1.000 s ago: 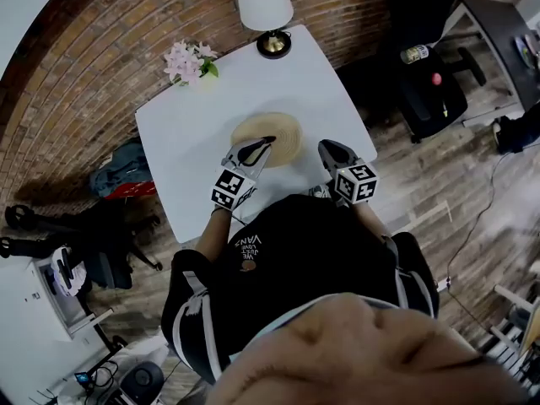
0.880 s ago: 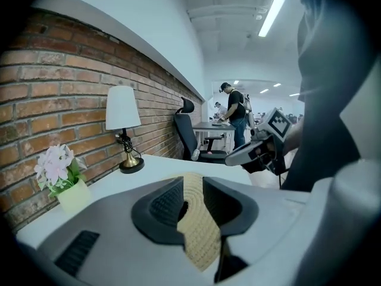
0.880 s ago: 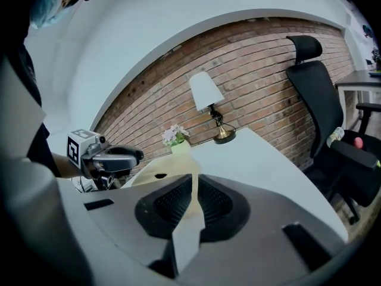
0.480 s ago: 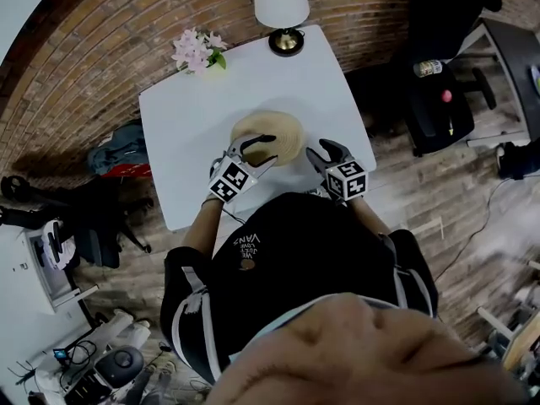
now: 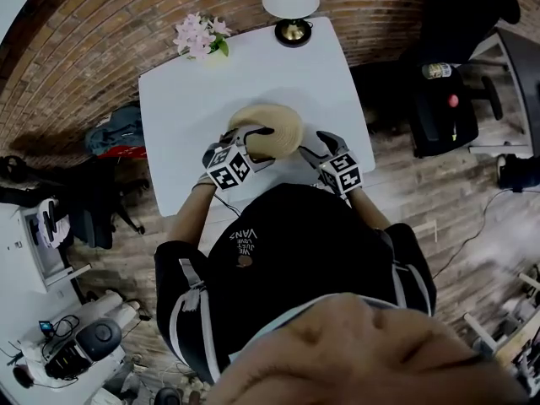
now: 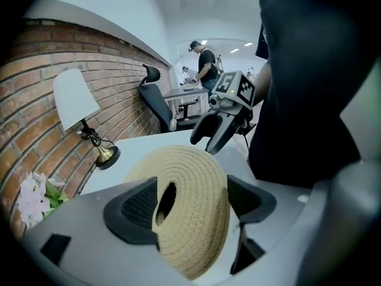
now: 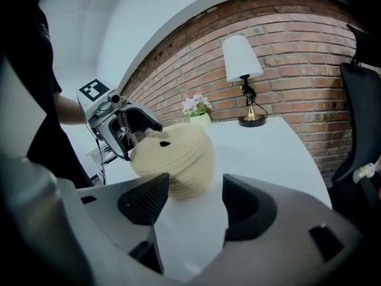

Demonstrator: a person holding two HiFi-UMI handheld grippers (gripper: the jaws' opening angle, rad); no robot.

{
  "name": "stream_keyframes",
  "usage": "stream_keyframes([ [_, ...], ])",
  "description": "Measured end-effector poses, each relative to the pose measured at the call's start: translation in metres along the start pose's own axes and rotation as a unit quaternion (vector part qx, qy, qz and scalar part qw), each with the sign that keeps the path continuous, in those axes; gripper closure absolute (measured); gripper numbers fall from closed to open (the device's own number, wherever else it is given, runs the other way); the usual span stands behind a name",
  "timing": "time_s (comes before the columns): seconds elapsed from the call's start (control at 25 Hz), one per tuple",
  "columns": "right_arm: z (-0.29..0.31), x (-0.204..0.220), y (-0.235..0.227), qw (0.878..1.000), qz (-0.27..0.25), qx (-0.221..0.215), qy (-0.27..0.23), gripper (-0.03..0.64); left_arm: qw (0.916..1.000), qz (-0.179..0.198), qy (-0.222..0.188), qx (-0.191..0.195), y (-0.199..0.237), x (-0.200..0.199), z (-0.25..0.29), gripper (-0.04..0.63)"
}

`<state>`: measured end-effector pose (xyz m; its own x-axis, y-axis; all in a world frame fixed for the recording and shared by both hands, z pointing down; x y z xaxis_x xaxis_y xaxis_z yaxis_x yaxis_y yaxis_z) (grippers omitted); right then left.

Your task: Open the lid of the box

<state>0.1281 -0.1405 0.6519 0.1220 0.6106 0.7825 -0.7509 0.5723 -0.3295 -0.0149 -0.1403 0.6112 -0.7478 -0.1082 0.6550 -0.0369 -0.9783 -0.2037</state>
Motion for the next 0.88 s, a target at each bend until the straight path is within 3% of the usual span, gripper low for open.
stream_keyframes([
  [0.28, 0.004, 0.0, -0.003, 0.999, -0.014, -0.033, 0.017, 0.348, 0.9967, 0.039, 0.044, 0.057, -0.004, -0.001, 0.012, 0.232],
  [0.56, 0.009, 0.006, -0.003, 0.996, -0.044, -0.065, 0.05, 0.339, 0.9821, 0.1, 0.131, 0.091, -0.013, 0.009, 0.026, 0.225],
  [0.88, 0.019, 0.014, 0.005, 0.985, -0.117, -0.094, 0.083, 0.305, 0.9706, 0.095, 0.189, 0.114, -0.017, 0.021, 0.036, 0.219],
])
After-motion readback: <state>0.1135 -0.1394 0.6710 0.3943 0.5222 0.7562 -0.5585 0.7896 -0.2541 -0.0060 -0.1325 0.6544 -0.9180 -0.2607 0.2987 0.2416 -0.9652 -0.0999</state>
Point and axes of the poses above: the fingertips, and each gripper's own axes: z forward along the fingers, y to its left, x out of its underside, the point moved 4 cm from there along -z, backward along the fingers, and after that the axes turned 6 degrees about z, right-handed, at the moved point
